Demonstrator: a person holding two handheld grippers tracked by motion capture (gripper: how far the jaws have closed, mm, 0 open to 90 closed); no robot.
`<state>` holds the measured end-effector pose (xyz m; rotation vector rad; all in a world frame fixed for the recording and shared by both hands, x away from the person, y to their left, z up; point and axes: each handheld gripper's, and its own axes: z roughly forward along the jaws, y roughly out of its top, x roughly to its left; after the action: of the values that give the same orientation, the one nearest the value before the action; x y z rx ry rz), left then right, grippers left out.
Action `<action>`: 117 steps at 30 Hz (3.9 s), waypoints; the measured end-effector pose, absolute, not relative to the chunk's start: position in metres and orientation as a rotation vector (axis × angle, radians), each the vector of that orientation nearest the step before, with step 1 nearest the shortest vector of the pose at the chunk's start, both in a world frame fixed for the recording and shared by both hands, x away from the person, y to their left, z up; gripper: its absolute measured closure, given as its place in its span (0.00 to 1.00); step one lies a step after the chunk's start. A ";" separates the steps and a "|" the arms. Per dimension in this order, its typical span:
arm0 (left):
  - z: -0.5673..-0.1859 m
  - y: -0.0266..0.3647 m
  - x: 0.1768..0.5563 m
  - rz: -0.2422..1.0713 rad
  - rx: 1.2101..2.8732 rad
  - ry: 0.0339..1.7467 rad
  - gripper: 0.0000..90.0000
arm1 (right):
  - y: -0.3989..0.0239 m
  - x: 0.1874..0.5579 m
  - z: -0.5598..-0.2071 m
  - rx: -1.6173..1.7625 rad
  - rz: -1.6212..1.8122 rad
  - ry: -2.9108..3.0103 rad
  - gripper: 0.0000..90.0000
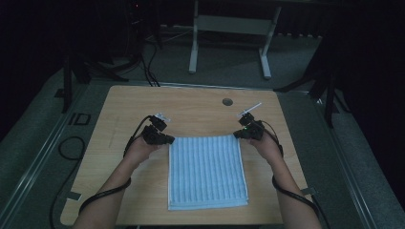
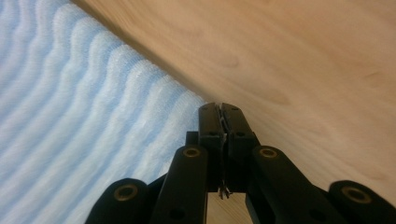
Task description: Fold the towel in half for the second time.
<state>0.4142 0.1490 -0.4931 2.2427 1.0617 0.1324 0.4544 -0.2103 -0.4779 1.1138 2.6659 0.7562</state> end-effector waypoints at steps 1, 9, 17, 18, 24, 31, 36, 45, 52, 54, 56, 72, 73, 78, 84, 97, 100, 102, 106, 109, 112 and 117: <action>-0.493 0.149 0.414 0.132 2.243 1.062 0.97 | -0.210 0.454 -0.478 1.114 0.756 2.666 0.98; -0.461 0.154 0.385 0.128 2.193 0.918 0.97 | -0.225 0.414 -0.439 0.998 0.884 2.606 0.98; -0.450 0.165 0.313 0.079 2.161 0.738 0.97 | -0.243 0.320 -0.432 0.829 1.022 2.585 0.98; -0.453 0.166 0.304 0.058 2.167 0.717 0.97 | -0.246 0.309 -0.435 0.819 1.023 2.593 0.98; -0.475 0.160 0.266 -0.021 2.219 0.677 0.96 | -0.260 0.265 -0.460 0.852 1.051 2.670 0.98; -0.489 0.156 0.254 -0.142 2.239 0.675 0.70 | -0.268 0.259 -0.478 0.913 1.024 2.731 0.81; -0.496 0.149 0.266 -0.097 2.251 0.731 0.65 | -0.258 0.270 -0.477 0.920 1.076 2.695 0.75; -0.524 0.125 0.282 -0.097 2.342 0.742 0.62 | -0.227 0.292 -0.513 0.854 0.972 2.765 0.69; -0.534 0.126 0.293 -0.084 2.359 0.782 0.64 | -0.218 0.306 -0.529 0.863 0.877 2.789 0.69; -0.534 0.127 0.297 -0.065 2.362 0.788 0.65 | -0.217 0.310 -0.530 0.864 0.883 2.788 0.69; -0.535 0.130 0.302 -0.046 2.364 0.800 0.65 | -0.215 0.316 -0.530 0.868 0.882 2.792 0.69; -0.532 0.143 0.349 0.034 2.372 0.886 0.66 | -0.193 0.372 -0.530 0.917 0.864 2.779 0.66; -0.532 0.143 0.349 0.034 2.372 0.886 0.66 | -0.193 0.372 -0.530 0.917 0.864 2.779 0.66; -0.533 0.152 0.372 0.021 2.351 0.928 0.66 | -0.182 0.397 -0.530 0.943 0.857 2.782 0.65; -0.532 0.161 0.393 0.050 2.345 0.964 0.66 | -0.170 0.417 -0.529 0.965 0.838 2.766 0.64; -0.531 0.164 0.406 0.103 2.341 1.003 0.66 | -0.159 0.438 -0.528 1.012 0.844 2.772 0.59; -0.528 0.164 0.401 0.121 2.321 1.010 0.63 | -0.162 0.435 -0.526 1.014 0.888 2.772 0.54; -0.525 0.165 0.396 0.121 2.283 1.010 0.55 | -0.165 0.432 -0.524 0.999 0.940 2.769 0.49; -0.520 0.165 0.381 0.114 2.221 0.974 0.38 | -0.170 0.425 -0.520 0.977 0.990 2.742 0.39; -0.520 0.165 0.376 0.107 2.211 0.955 0.25 | -0.175 0.420 -0.520 0.976 1.026 2.732 0.29; -0.521 0.168 0.369 0.131 2.189 0.945 0.15 | -0.183 0.412 -0.520 0.948 1.028 2.690 0.23; -0.527 0.186 0.352 0.184 2.101 0.995 0.02 | -0.199 0.400 -0.517 0.915 1.084 2.612 0.19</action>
<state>0.3518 0.1861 -0.5267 2.1007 0.9951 0.1843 0.4002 -0.1991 -0.5175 0.9145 2.6122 1.0838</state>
